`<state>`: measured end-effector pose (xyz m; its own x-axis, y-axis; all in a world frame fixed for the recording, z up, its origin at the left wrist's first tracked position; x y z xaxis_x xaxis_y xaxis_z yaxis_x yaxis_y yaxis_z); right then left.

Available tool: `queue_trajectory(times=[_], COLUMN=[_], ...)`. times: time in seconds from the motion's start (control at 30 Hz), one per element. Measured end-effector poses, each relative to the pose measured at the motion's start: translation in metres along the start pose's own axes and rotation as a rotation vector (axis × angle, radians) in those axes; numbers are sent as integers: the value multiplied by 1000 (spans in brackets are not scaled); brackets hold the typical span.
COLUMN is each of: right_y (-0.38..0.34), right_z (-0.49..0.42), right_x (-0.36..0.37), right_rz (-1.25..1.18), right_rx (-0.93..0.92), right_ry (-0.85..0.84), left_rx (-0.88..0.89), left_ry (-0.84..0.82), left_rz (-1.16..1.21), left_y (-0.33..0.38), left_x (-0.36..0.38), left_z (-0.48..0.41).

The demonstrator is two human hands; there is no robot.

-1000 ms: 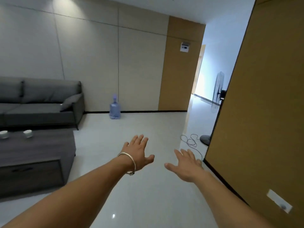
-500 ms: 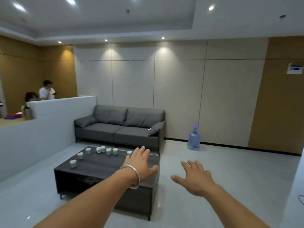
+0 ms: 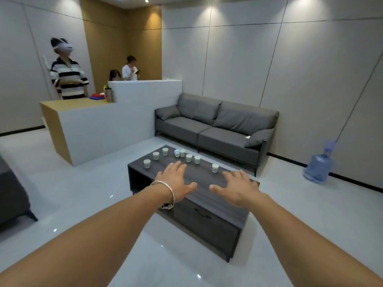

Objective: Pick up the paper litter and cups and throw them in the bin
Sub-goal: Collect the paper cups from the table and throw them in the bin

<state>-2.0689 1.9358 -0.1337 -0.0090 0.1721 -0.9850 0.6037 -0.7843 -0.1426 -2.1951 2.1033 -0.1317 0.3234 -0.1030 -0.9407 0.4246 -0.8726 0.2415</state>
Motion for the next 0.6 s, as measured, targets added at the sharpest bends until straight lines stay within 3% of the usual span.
queue_trajectory(times=[0.3, 0.6], right_y=[-132, -240], right_z=[-162, -296], right_x=[54, 85], right_rz=[-5, -63], right_rx=[-186, -136], right_ry=[-33, 35], left_rx=[-138, -87], left_ry=[99, 103], left_rz=[-25, -70], left_y=[-158, -296], left_x=[-5, -31], left_z=[-114, -238])
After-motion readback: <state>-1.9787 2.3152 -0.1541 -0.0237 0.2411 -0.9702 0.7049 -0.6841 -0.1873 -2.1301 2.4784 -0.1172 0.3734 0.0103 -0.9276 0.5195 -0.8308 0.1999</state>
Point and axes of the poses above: each hand's wrist, its own z-axis away from the middle knuckle, its own x-axis out of the palm, y = z × x, the point moved 2 cm from there along -z, towards the middle knuckle, and after that the axes turned 9 degrees about y, right-handed, at the moved point
